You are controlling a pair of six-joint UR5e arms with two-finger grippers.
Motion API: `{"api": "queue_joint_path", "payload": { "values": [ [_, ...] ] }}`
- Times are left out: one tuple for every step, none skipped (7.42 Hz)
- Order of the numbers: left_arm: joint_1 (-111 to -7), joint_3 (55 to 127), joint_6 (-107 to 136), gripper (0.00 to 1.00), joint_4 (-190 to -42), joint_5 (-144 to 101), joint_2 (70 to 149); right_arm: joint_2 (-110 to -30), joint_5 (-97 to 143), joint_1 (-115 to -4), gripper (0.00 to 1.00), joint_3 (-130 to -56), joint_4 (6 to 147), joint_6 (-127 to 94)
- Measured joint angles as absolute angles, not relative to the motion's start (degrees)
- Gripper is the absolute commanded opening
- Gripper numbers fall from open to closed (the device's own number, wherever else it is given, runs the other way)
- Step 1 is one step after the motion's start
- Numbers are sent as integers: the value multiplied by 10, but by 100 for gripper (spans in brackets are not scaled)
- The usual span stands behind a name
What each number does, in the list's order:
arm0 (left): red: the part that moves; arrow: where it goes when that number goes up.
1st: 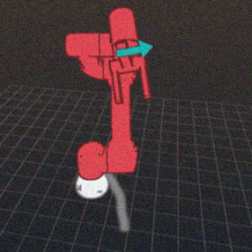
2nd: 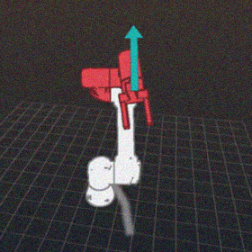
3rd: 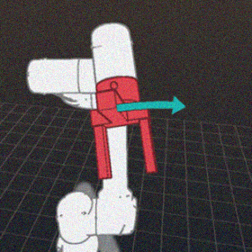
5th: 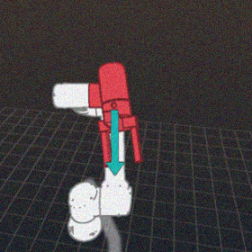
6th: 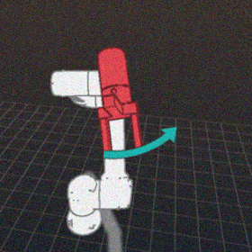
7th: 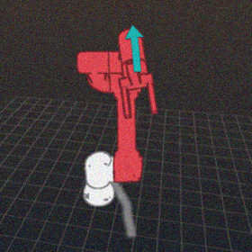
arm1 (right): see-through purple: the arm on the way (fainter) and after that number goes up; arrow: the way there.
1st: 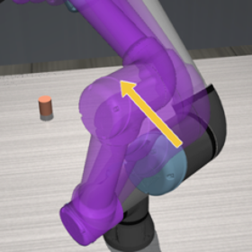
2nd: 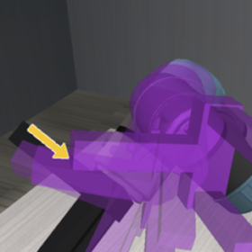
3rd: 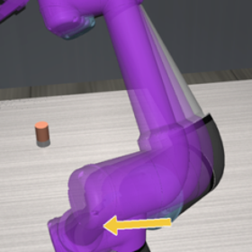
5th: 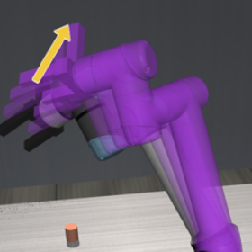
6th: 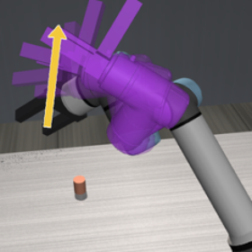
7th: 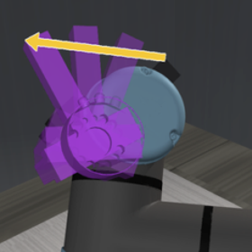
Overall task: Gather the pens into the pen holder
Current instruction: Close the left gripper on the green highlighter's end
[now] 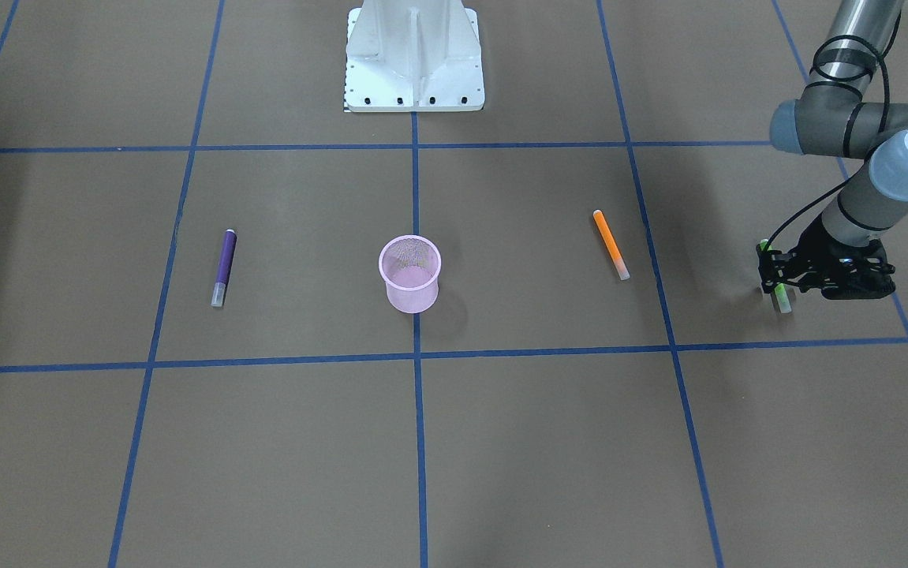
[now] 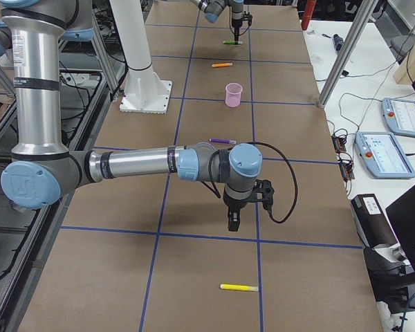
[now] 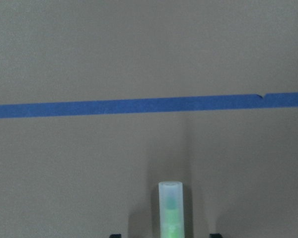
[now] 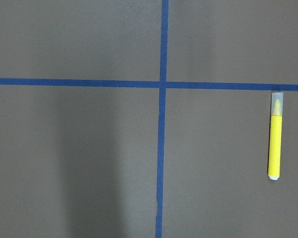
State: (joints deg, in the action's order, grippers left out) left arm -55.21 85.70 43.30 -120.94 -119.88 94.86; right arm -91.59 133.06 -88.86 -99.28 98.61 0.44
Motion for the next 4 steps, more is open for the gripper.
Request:
{"api": "queue_joint_path", "payload": {
  "values": [
    [-552, 857, 433, 61, -1209, -1199, 949, -916, 1331, -889, 100, -993, 986, 5],
    [-552, 857, 433, 60, -1209, -1199, 949, -915, 1331, -889, 100, -993, 986, 5],
    [-552, 856, 433, 60, -1209, -1199, 949, -916, 1331, -889, 100, -993, 986, 5],
    [-551, 854, 433, 59, -1209, -1199, 949, -916, 1331, -889, 100, -993, 986, 5]
  ]
}}
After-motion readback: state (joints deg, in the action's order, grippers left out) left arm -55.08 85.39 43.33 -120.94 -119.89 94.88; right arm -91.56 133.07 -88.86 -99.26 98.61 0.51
